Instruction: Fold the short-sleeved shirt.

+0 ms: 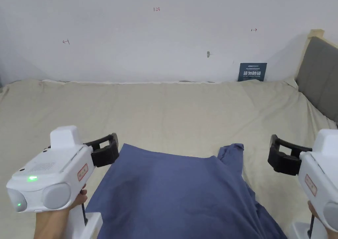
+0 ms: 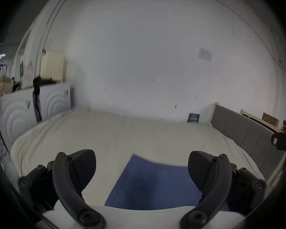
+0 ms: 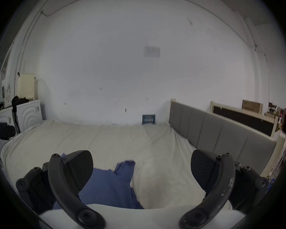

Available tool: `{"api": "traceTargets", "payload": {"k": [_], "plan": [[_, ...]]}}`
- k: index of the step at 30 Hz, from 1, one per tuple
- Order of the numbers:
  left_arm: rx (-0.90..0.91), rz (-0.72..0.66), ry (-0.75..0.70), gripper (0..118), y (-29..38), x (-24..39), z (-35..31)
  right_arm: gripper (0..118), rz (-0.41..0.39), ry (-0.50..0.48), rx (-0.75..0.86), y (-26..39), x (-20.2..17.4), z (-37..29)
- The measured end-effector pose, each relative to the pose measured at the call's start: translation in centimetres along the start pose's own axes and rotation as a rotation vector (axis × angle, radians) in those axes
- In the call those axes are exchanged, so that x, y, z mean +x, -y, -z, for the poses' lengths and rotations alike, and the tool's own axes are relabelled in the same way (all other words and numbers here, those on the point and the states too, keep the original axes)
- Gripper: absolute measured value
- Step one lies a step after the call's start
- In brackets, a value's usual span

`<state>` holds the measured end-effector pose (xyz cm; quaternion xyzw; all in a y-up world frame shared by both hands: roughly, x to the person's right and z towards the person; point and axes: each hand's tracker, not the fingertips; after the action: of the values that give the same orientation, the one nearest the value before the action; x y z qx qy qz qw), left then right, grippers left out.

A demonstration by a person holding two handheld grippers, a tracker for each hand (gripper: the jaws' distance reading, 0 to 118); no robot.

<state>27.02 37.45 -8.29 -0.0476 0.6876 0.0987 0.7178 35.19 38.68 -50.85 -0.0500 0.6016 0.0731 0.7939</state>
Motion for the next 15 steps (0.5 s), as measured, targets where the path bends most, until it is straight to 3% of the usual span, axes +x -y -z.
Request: {"api": "traceTargets", "payload": {"k": [2,4,5,8,9,11,15], "plan": [[0.065,0.029,-0.006,114,-0.3,1.1,-0.2,118,-0.01,0.001,0.04,-0.5,-0.3,-0.6],[0.112,0.048,0.015,103,-0.3,1.9,-0.5,109,-0.024,0.01,0.067,-0.5,-0.4,-0.8],[0.126,0.047,0.024,88,-0.1,2.4,-0.8,99,-0.034,0.017,0.074,-0.5,-0.6,-0.9],[0.137,0.084,0.042,0,0.7,3.3,-0.9,22,-0.055,0.014,0.084,-0.2,-0.9,-1.0],[0.13,0.126,0.011,0,1.0,3.8,-0.8,1,-0.064,0.014,0.088,-0.1,-1.1,-0.9],[0.108,0.152,0.073,0,1.4,3.9,-0.5,1,-0.065,0.012,0.095,0.2,-1.2,-0.9],[0.074,0.171,0.061,0,1.9,4.1,0.4,1,-0.066,-0.003,0.086,0.5,-1.3,-0.3]]}}
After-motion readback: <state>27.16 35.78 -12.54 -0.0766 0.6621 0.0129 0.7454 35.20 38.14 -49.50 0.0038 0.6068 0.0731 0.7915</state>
